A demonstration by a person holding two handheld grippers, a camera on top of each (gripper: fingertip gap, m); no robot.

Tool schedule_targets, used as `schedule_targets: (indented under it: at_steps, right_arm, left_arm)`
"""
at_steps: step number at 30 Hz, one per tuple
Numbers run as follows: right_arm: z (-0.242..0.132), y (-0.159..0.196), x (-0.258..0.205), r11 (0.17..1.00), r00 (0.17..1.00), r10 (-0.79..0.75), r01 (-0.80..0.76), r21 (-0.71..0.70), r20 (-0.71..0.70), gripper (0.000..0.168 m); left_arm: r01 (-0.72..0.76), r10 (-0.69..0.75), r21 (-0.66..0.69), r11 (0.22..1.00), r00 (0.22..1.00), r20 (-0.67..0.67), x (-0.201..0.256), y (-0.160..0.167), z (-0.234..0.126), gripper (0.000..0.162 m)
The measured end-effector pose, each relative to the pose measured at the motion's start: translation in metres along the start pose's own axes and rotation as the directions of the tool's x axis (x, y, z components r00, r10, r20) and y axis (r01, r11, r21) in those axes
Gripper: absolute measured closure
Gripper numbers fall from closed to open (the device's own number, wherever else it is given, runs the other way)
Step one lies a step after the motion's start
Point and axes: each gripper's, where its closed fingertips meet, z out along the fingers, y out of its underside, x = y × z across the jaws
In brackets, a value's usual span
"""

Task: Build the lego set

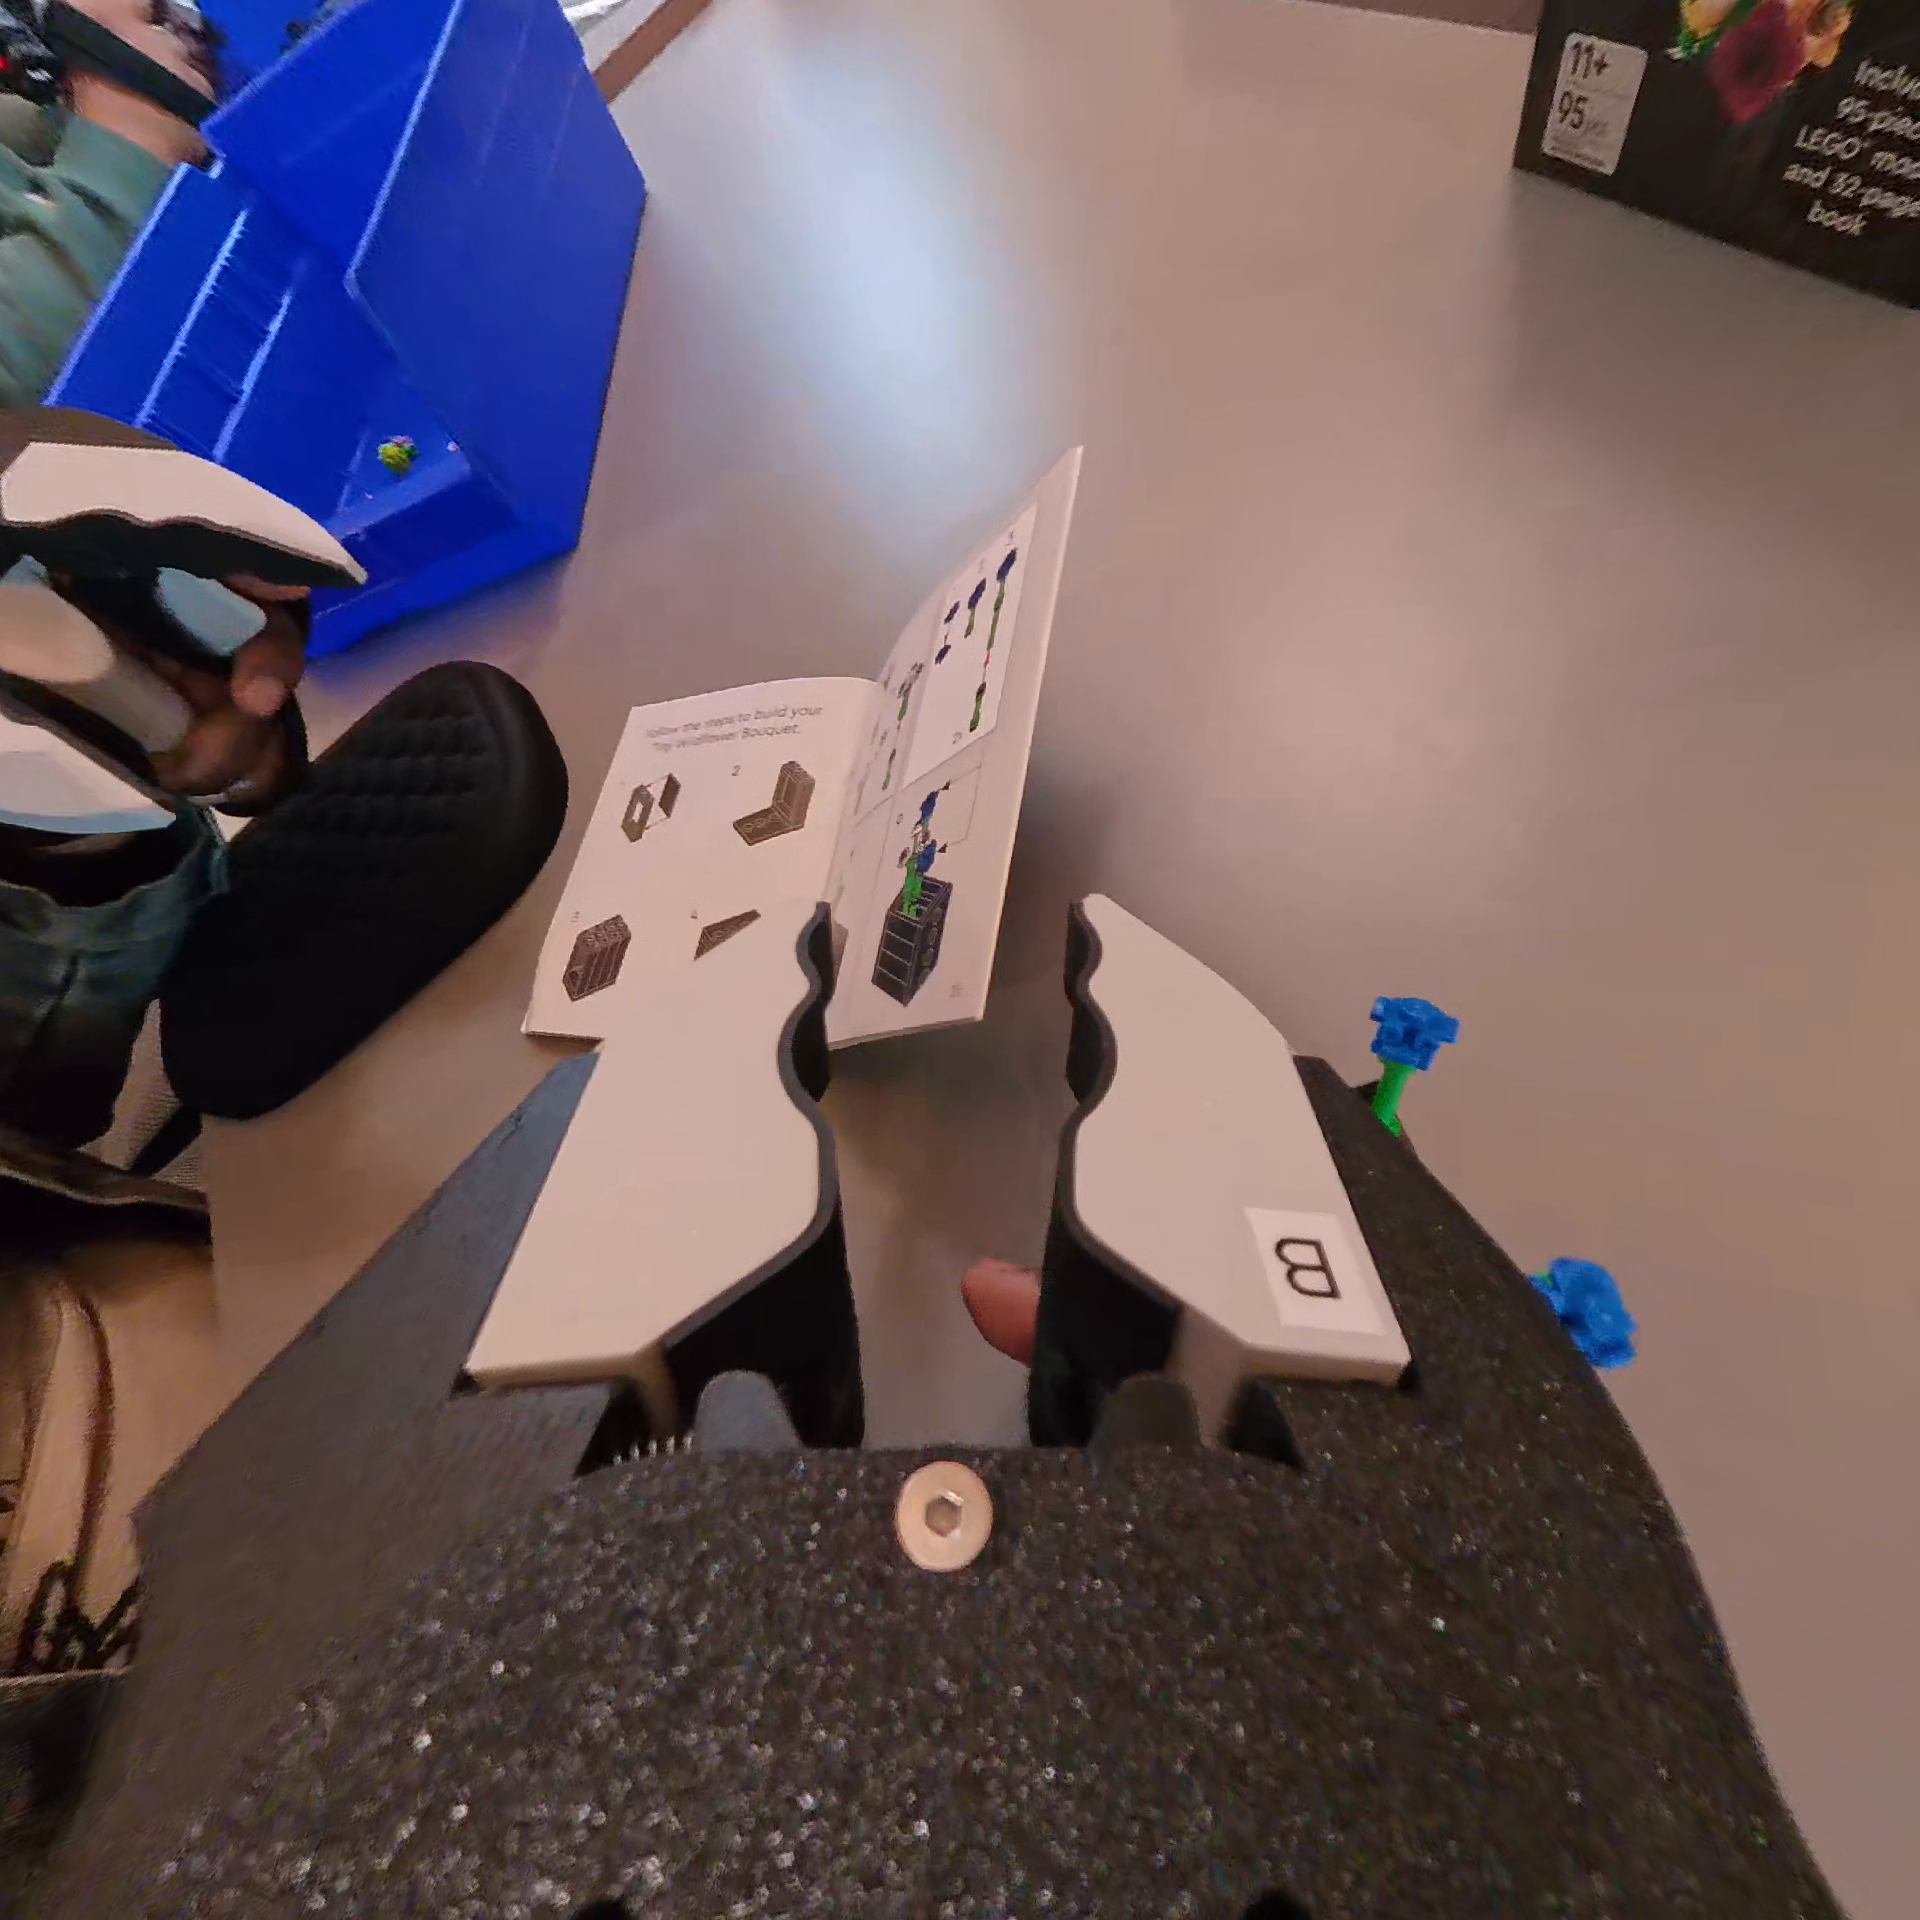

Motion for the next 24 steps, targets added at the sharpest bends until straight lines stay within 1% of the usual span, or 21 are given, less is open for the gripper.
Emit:
schedule_targets:
  at_steps: [1, 4, 6, 8, 10, 19, 22, 24]
  right_arm:
    - [-0.002, 0.0, -0.001, 1.0, 1.0, -0.01, 0.01, 0.005, -0.005, 0.126]
    - [-0.003, 0.002, -0.005, 1.0, 1.0, -0.001, 0.0, 0.024, 0.014, 0.132]
    - [-0.003, 0.003, -0.007, 0.999, 0.999, 0.013, -0.015, 0.045, 0.038, 0.14]
    - [-0.004, 0.002, -0.01, 0.996, 0.998, 0.011, -0.016, 0.082, 0.057, 0.157]
    - [-0.007, 0.001, -0.01, 0.993, 0.998, 0.02, -0.026, 0.118, 0.052, 0.162]
    - [-0.02, 0.007, -0.017, 0.984, 0.998, 0.054, -0.051, 0.169, -0.016, 0.164]
    - [-0.024, 0.011, -0.024, 0.978, 0.996, 0.078, -0.071, 0.195, -0.031, 0.164]
    - [-0.027, 0.013, -0.029, 0.974, 0.995, 0.088, -0.079, 0.212, -0.035, 0.164]
  left_arm:
    - [0.004, -0.004, 0.002, 1.0, 1.0, -0.003, 0.0, 0.0, 0.0, 0.098]
    - [0.014, -0.014, -0.002, 1.0, 1.0, -0.02, 0.001, 0.001, 0.002, 0.098]
    - [0.014, -0.014, -0.007, 1.0, 1.0, -0.028, 0.003, 0.002, 0.003, 0.098]
    - [0.014, -0.014, -0.009, 1.0, 0.999, -0.032, 0.004, 0.003, 0.004, 0.098]
    - [0.011, -0.012, -0.011, 1.0, 0.999, -0.036, 0.005, 0.004, 0.005, 0.098]
    - [0.005, -0.006, -0.011, 1.0, 0.998, -0.063, 0.009, 0.004, 0.008, 0.097]
    - [0.015, -0.015, -0.001, 1.0, 0.997, -0.079, 0.012, 0.004, 0.01, 0.093]
    - [0.031, -0.031, 0.003, 1.0, 0.996, -0.089, 0.013, 0.003, 0.012, 0.093]
